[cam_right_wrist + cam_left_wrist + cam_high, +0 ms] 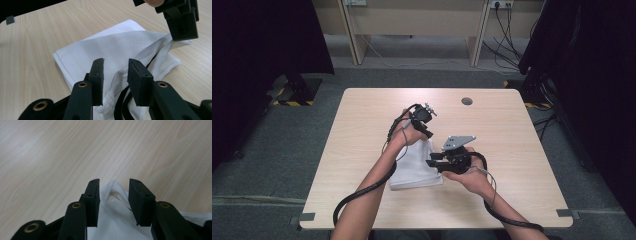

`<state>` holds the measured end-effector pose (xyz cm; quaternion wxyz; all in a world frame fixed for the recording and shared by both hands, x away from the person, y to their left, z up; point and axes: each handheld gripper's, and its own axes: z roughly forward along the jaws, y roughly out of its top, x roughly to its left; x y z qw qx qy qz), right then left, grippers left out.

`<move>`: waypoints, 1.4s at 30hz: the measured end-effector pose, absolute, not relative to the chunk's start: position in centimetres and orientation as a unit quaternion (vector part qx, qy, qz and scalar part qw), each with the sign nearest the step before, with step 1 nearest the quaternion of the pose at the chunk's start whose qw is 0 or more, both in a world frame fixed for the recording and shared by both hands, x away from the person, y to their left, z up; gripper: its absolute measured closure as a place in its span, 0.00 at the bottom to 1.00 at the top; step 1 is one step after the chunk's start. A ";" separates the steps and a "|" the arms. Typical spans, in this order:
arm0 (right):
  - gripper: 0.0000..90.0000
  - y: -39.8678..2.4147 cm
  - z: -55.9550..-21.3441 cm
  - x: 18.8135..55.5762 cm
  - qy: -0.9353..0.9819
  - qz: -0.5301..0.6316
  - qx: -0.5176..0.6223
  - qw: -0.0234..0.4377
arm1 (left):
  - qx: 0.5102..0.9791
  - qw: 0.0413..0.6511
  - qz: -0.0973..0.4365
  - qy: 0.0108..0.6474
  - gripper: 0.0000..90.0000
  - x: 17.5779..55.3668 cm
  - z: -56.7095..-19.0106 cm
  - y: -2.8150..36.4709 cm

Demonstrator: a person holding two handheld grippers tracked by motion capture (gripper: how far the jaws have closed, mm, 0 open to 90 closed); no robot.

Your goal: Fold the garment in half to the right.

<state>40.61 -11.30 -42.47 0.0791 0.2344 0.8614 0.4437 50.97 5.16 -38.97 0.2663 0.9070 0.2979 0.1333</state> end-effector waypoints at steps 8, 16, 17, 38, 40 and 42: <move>0.72 -11.4 -42.9 40.7 0.862 0.439 0.241 0.076 | 0.900 0.273 0.147 0.306 0.58 51.1 -38.6 5.6; 0.69 -12.5 -43.2 41.0 0.860 0.432 0.259 0.077 | 0.898 0.264 0.153 0.316 0.57 50.9 -39.4 7.0; 0.69 -12.5 -43.2 41.0 0.860 0.432 0.259 0.077 | 0.898 0.264 0.153 0.316 0.56 50.9 -39.4 7.0; 0.94 -14.0 -45.0 40.6 0.873 0.402 0.271 0.060 | 0.888 0.271 0.177 0.326 0.55 48.6 -40.7 10.3; 0.95 -14.1 -45.1 40.5 0.871 0.404 0.271 0.061 | 0.888 0.271 0.177 0.326 0.55 48.6 -40.7 10.3; 0.95 -14.1 -45.1 40.5 0.871 0.404 0.271 0.061 | 0.887 0.268 0.177 0.331 0.54 48.5 -41.2 10.8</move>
